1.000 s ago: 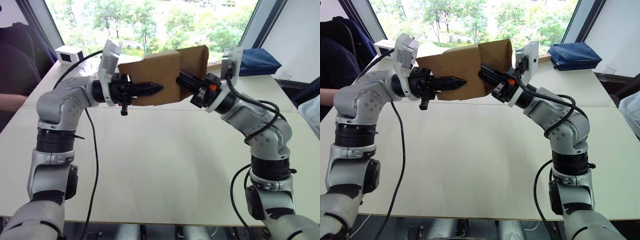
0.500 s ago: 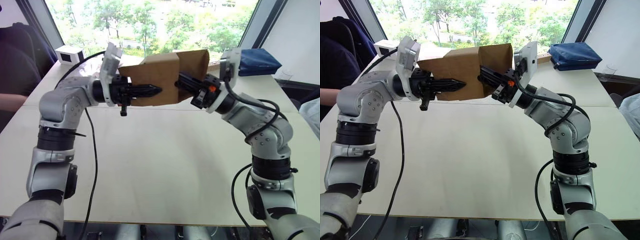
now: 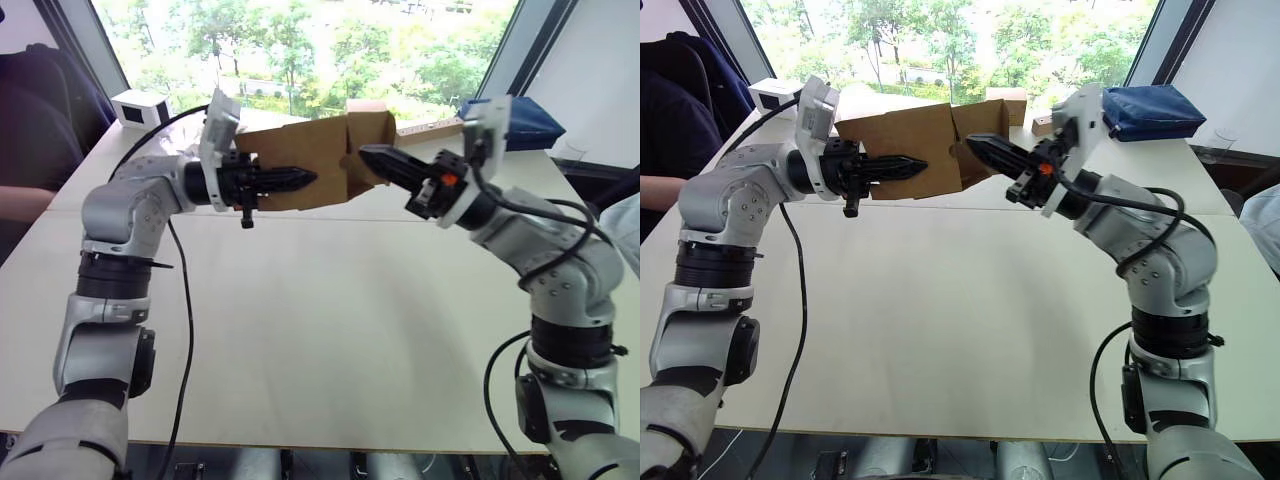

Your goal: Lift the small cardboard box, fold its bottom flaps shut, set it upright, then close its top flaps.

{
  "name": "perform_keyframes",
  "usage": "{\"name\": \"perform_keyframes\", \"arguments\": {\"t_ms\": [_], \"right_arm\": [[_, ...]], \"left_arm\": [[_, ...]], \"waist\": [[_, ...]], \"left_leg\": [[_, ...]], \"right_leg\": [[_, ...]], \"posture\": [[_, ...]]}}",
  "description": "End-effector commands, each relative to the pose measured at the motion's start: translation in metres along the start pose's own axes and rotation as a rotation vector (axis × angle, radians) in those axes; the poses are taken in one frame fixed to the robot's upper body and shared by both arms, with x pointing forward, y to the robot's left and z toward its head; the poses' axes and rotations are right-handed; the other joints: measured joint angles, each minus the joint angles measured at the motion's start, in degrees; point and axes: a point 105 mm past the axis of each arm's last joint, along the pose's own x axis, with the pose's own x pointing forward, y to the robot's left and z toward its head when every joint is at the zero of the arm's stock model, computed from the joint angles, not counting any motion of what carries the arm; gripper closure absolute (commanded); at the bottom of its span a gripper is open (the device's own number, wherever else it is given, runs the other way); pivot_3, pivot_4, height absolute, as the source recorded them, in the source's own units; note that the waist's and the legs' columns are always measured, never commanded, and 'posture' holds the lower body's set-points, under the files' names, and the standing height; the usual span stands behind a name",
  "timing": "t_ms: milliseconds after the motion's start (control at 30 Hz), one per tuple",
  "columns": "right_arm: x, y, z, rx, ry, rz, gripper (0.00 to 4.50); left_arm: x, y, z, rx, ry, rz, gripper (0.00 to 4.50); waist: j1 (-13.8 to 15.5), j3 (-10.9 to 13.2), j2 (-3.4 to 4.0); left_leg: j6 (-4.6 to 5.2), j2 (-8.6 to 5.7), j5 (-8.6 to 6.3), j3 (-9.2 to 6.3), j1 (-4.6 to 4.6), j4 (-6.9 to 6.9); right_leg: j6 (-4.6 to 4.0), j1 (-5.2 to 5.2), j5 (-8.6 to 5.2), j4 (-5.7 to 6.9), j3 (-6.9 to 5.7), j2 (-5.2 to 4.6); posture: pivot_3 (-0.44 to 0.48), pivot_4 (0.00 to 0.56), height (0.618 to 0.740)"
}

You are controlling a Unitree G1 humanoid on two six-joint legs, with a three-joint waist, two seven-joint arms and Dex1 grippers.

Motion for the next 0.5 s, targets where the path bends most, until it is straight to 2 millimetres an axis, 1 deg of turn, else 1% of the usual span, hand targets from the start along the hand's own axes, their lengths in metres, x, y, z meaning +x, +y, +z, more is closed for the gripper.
{"name": "perform_keyframes", "arguments": {"t_ms": [33,67,133,300,500], "right_arm": [[-0.025,0.001,-0.003,-0.031,0.042,-0.033,4.47],[-0.029,-0.001,-0.01,-0.051,0.081,-0.063,4.47],[-0.031,-0.002,-0.017,-0.084,0.124,-0.09,4.47],[-0.026,-0.001,-0.035,-0.114,0.173,-0.095,4.47],[-0.01,0.002,-0.032,-0.136,0.144,-0.057,4.47]], "left_arm": [[0.005,-0.005,0.02,0.071,-0.023,-0.036,4.5],[0.005,-0.006,0.021,0.072,-0.023,-0.043,4.5],[0.006,-0.007,0.022,0.073,-0.022,-0.051,4.5],[0.009,-0.011,0.025,0.074,-0.027,-0.078,4.5],[0.012,-0.015,0.026,0.071,-0.026,-0.1,4.5]], "waist": [[0.0,0.0,0.0],[0.0,0.0,0.0],[-0.1,0.0,0.0],[-0.4,0.0,0.01],[-0.2,0.0,0.01]], "left_leg": [[0.0,-0.01,0.0,-0.01,-0.01,0.0],[0.02,-0.01,-0.01,-0.01,-0.01,0.0],[0.03,-0.01,-0.02,0.01,-0.02,-0.01],[0.03,0.1,-0.02,0.04,0.02,-0.01],[0.03,0.11,-0.01,0.02,0.0,-0.03]], "right_leg": [[0.0,0.01,0.0,-0.02,0.0,-0.01],[0.0,0.02,0.0,-0.05,0.0,-0.01],[0.01,0.01,0.0,-0.09,0.0,-0.01],[0.01,0.0,0.01,-0.12,0.01,0.12],[0.01,0.0,0.0,-0.14,0.05,0.19]], "posture": [[0.0,0.15,0.74],[0.0,0.15,0.74],[0.0,0.15,0.74],[0.0,0.15,0.74],[0.0,0.15,0.74]]}}
